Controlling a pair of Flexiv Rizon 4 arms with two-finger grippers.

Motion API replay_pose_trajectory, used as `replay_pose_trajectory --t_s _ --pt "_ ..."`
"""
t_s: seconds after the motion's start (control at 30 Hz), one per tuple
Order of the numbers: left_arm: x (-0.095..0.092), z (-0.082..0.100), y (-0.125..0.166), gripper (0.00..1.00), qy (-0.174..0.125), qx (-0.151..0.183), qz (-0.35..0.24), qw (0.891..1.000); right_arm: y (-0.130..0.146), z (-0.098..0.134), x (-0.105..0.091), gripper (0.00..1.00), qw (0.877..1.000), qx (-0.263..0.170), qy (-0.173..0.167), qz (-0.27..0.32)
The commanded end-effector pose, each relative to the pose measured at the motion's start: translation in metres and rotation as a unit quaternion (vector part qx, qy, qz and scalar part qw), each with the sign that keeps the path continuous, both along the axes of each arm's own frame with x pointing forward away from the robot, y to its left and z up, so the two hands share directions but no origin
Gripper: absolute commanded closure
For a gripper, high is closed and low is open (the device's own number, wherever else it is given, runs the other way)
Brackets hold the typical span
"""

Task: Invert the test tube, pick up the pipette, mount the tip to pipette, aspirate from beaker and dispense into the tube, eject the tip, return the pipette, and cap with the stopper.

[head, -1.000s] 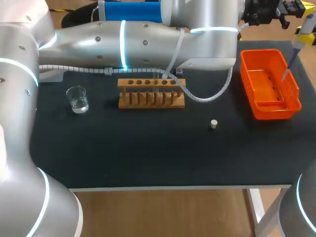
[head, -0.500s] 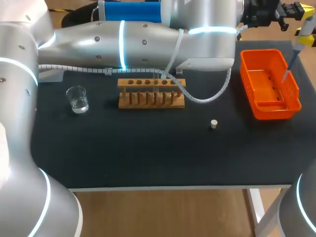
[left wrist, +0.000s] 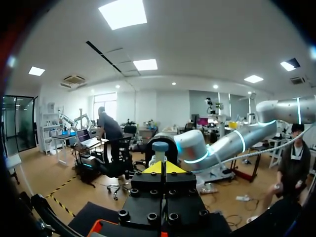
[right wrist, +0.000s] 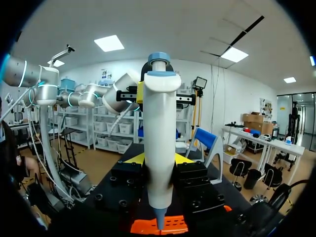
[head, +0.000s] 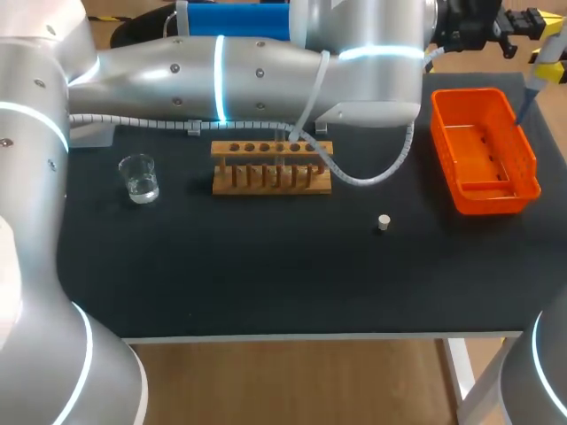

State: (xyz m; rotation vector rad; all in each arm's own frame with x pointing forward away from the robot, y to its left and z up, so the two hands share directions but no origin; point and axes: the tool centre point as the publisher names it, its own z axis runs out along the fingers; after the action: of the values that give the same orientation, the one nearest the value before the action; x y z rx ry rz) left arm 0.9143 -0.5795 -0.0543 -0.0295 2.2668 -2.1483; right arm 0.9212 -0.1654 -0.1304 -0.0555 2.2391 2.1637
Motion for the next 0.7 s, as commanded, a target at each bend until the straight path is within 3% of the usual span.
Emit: replay_pose_trajectory --t_s 0.03,0.43,0.67,0.7 --pt "-0.002 -0.006 -0.002 1.00 -0.009 -0.010 0.037 0.999 0.001 0.009 0.001 1.00 1.000 -0.002 0.000 0.003" --pt "0.001 0.026 0.004 1.00 -0.049 -0.016 0.052 0.997 0.001 0.009 0.001 1.00 1.000 -0.002 0.000 0.003" --pt "0.000 0.032 0.004 1.00 -0.055 -0.015 0.052 0.997 0.001 0.009 0.001 1.00 1.000 -0.002 0.000 0.003" --pt "-0.001 0.032 0.005 0.87 -0.054 -0.019 0.056 0.997 0.001 0.009 0.001 1.00 1.000 -0.002 0.000 0.003"
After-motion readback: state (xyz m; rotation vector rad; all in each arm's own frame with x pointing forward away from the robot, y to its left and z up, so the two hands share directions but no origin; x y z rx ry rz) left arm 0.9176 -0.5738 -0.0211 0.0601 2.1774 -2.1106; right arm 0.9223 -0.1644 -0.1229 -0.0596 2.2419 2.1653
